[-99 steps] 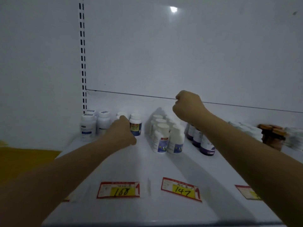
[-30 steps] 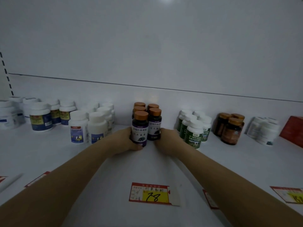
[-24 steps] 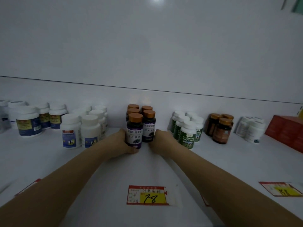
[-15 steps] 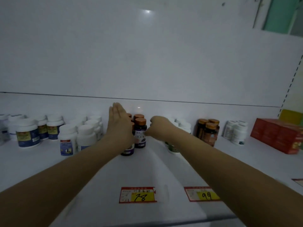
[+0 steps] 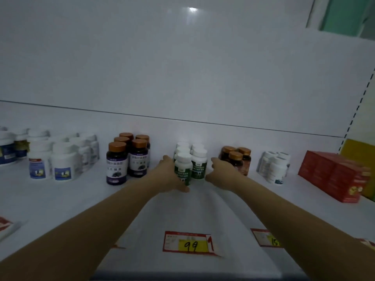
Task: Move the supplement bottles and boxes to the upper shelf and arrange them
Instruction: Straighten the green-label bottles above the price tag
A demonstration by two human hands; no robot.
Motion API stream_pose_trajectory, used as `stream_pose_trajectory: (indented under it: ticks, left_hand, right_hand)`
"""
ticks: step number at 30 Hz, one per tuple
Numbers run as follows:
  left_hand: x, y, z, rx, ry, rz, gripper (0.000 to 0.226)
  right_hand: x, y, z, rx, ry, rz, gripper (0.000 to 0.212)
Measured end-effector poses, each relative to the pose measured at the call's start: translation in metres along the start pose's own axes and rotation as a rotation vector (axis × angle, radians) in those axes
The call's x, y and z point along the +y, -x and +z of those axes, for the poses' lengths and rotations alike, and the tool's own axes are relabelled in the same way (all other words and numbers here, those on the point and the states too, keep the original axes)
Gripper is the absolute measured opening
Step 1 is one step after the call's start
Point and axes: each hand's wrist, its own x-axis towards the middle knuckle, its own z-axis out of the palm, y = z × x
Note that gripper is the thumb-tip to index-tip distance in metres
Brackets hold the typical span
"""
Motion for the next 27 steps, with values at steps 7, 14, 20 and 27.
stream_pose_trajectory:
  ticks: [7,14,20,27]
  left_hand:
    - [-0.005,-0.021,0.029,0.032,0.015,-0.038,0.068]
    - [-0.008,-0.026,0.030,0.015,-0.006,-0.025,0.056]
    - [-0.011,-0.025,0.027,0.014,-0.018,-0.013,0.060]
    - [-0.018,-0.027,0.023,-0.001,-0.008,0.042,0.057]
  right_hand:
    - [0.026,-0.027,0.026,-0.037,0.047,-0.067,0.040]
    - [0.031,-0.036,0.035,-0.011,0.080,-0.057,0.038]
    - [0.033,-0.037,0.035,-0.006,0.114,-0.060,0.042]
    - [0.031,-0.037,0.033,-0.006,0.114,-0.032,0.047]
